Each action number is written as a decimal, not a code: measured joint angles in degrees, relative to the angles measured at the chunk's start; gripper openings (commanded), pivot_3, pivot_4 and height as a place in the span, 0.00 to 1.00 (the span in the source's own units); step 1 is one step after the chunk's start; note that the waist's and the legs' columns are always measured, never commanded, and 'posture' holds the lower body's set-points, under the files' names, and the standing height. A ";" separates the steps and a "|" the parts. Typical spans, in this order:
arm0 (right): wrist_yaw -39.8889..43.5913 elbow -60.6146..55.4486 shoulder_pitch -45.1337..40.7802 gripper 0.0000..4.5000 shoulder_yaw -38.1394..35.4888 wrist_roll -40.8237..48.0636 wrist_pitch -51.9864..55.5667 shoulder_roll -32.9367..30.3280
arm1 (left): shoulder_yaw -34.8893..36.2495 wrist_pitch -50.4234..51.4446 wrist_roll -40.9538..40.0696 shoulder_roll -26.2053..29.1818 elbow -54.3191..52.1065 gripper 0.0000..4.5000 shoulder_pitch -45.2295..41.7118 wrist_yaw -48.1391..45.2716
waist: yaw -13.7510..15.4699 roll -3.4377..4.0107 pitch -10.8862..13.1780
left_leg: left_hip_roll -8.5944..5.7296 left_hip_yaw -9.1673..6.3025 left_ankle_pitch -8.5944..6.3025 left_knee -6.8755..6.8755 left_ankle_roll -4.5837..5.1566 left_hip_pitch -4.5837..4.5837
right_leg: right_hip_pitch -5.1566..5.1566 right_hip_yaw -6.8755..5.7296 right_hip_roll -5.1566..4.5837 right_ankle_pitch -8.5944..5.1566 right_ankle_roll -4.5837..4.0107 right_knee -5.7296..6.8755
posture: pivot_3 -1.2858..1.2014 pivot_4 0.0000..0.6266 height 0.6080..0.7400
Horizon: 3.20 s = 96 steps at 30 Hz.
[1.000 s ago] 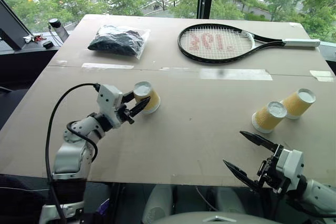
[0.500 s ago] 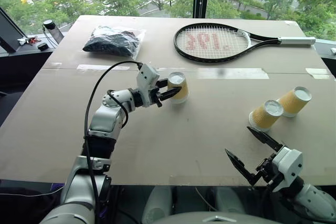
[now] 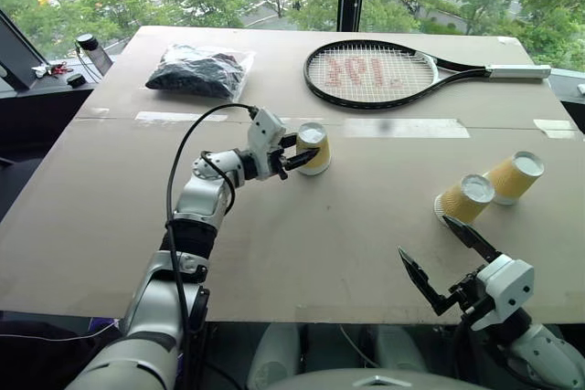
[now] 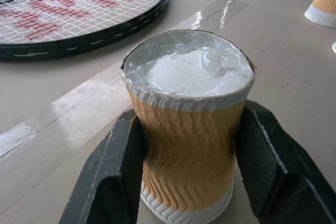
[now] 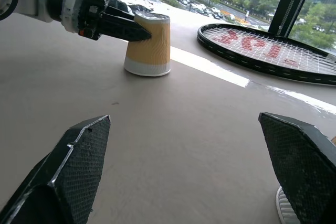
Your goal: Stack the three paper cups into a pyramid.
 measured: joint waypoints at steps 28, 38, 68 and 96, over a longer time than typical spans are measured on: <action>-18.78 0.73 -21.25 1.00 -12.62 6.15 37.48 1.76 | 10.83 22.87 -27.35 15.99 -44.19 0.99 26.65 -15.83 | -0.33 0.11 0.04 | 0.04 -0.07 -0.03 -0.06 -0.04 0.03 | -0.05 0.42 0.04 0.00 -0.04 0.02 | 0.52 0.24 1.00; -18.78 3.59 -25.24 0.53 -13.56 8.05 38.90 1.84 | 10.96 22.54 -27.37 15.98 -45.89 1.00 28.43 -13.10 | -0.15 0.12 0.05 | 0.05 -0.05 -0.03 -0.06 -0.03 0.03 | -0.06 0.44 0.07 0.00 -0.04 0.02 | 0.52 0.24 1.00; -8.27 27.18 -66.38 0.53 11.89 6.55 48.03 3.90 | 27.68 16.03 -28.32 15.60 -50.73 1.00 49.22 -5.95 | -1.69 0.13 0.10 | 0.00 -0.10 -0.03 -0.17 -0.04 -0.26 | -0.52 0.79 0.12 0.02 -0.05 0.07 | 0.52 0.24 1.00; -2.41 32.42 -67.81 0.99 13.01 -2.27 38.23 3.53 | 35.33 14.09 -36.18 14.18 -48.47 1.00 49.37 -11.22 | -1.57 0.14 0.11 | -0.02 -0.09 -0.02 -0.14 -0.06 -0.51 | -0.76 0.79 0.08 0.03 -0.04 0.08 | 0.52 0.24 1.00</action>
